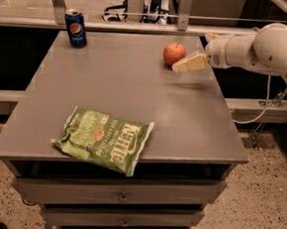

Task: Move apple near green jalapeno chip bag

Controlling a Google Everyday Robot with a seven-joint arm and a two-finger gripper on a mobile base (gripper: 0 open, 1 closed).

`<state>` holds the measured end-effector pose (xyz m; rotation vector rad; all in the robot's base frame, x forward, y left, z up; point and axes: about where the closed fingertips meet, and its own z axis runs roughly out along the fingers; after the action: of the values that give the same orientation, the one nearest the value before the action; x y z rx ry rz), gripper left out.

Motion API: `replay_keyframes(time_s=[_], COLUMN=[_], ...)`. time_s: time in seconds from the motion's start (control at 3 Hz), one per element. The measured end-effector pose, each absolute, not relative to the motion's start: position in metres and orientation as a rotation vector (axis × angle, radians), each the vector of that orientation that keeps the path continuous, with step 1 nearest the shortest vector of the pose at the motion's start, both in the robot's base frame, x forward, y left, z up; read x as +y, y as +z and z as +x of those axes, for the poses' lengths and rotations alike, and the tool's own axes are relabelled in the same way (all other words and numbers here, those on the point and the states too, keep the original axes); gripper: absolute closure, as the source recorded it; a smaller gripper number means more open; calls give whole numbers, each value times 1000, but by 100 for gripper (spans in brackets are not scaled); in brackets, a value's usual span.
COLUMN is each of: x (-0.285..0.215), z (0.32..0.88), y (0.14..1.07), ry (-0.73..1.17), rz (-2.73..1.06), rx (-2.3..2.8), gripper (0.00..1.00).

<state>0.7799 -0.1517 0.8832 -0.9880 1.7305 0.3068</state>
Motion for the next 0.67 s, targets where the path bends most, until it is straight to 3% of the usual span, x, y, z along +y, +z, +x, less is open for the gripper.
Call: replay_keyframes(time_s=[0.67], x=[-140], z=[828], y=[865], ry=[421], rz=[-815], rx=[1753], gripper=[0])
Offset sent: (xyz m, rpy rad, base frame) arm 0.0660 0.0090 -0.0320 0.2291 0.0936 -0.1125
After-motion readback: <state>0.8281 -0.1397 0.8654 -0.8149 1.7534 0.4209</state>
